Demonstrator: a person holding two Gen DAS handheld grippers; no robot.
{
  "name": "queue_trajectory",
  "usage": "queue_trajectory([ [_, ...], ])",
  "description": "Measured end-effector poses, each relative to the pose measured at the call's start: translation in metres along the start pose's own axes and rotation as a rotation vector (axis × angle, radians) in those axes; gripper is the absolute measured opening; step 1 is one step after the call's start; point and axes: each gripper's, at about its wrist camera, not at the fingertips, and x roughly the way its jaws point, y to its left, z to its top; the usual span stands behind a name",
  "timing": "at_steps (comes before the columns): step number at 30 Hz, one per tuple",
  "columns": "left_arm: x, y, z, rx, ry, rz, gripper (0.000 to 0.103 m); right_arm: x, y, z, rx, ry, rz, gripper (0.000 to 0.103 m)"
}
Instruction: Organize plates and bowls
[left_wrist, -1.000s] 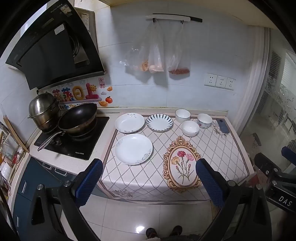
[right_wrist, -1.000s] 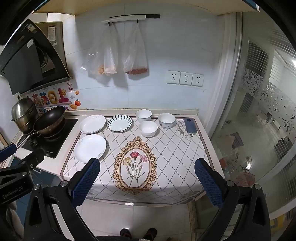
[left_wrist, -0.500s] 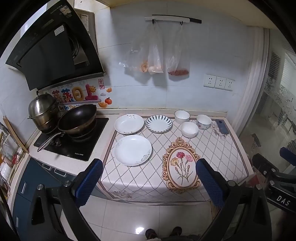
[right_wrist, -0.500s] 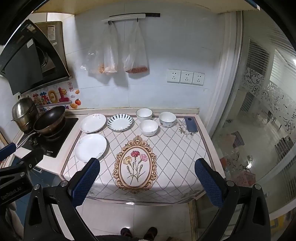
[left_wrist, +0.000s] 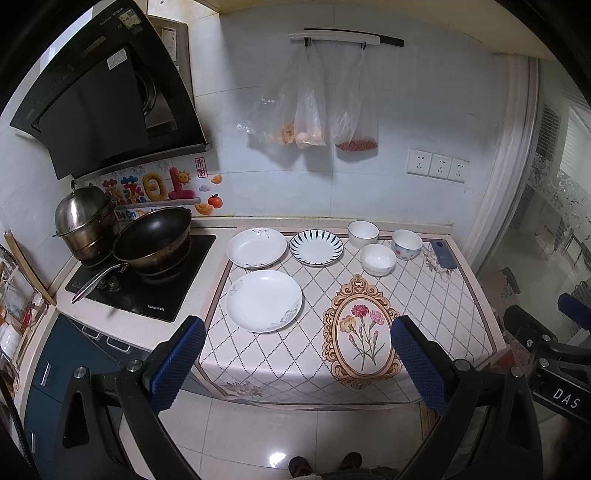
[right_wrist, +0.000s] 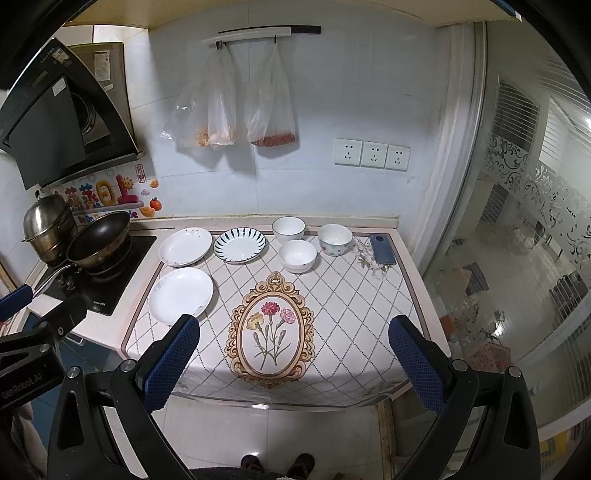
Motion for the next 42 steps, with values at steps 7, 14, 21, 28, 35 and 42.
queue_trajectory([
  [7, 0.001, 0.001, 0.0, -0.001, 0.001, 0.001, 0.103, 0.004, -0.002, 0.0, 0.007, -0.003, -0.001, 0.103],
  [14, 0.005, 0.004, 0.001, -0.005, 0.001, 0.002, 0.103, 0.008, -0.003, 0.001, 0.006, 0.002, 0.006, 0.103],
  [21, 0.011, 0.01, 0.0, -0.014, 0.005, 0.002, 0.103, 0.01, -0.002, 0.003, 0.009, 0.001, 0.003, 0.103],
  [28, 0.01, 0.012, -0.002, -0.018, -0.002, 0.009, 0.103, 0.013, -0.001, 0.005, 0.006, 0.002, 0.007, 0.103],
  [35, 0.009, 0.013, -0.002, -0.019, -0.002, 0.006, 0.103, 0.013, 0.0, 0.006, 0.007, 0.002, 0.007, 0.103],
  [42, 0.008, 0.012, 0.0, -0.019, -0.009, 0.009, 0.103, 0.013, 0.0, 0.007, 0.007, 0.001, 0.007, 0.103],
])
